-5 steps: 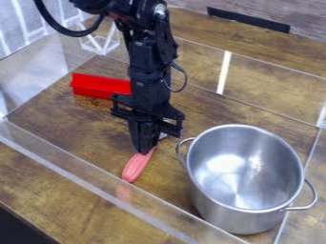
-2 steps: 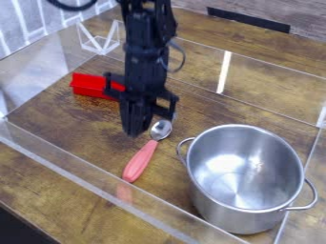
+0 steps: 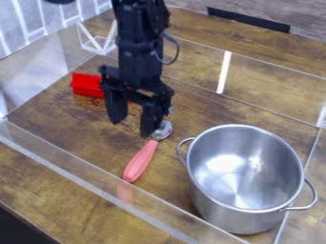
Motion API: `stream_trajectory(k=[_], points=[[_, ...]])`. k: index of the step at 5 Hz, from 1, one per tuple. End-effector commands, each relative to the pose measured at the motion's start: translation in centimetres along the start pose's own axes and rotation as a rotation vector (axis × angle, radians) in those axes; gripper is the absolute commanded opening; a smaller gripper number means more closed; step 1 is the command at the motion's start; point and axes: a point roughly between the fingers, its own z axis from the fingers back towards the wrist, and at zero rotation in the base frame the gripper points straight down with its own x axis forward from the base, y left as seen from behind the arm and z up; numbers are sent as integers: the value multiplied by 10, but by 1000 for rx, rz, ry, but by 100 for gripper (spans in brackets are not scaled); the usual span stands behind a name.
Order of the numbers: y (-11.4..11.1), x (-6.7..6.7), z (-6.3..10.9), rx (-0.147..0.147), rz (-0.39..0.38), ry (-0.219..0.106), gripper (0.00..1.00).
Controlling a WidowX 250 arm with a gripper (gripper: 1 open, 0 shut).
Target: Move the pink spoon to the left side of the table
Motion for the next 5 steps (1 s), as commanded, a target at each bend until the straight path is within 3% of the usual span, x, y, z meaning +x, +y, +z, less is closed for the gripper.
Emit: stream_trajectory(k=[1, 2, 3, 4, 5], points=[[-6, 4, -6, -6, -5, -49, 100], [-8, 2, -25, -11, -3, -54, 100], [-8, 2, -25, -14, -1, -50, 0], [-7, 2, -25, -13, 1, -49, 0], [-5, 2, -9, 7, -9, -41, 0]])
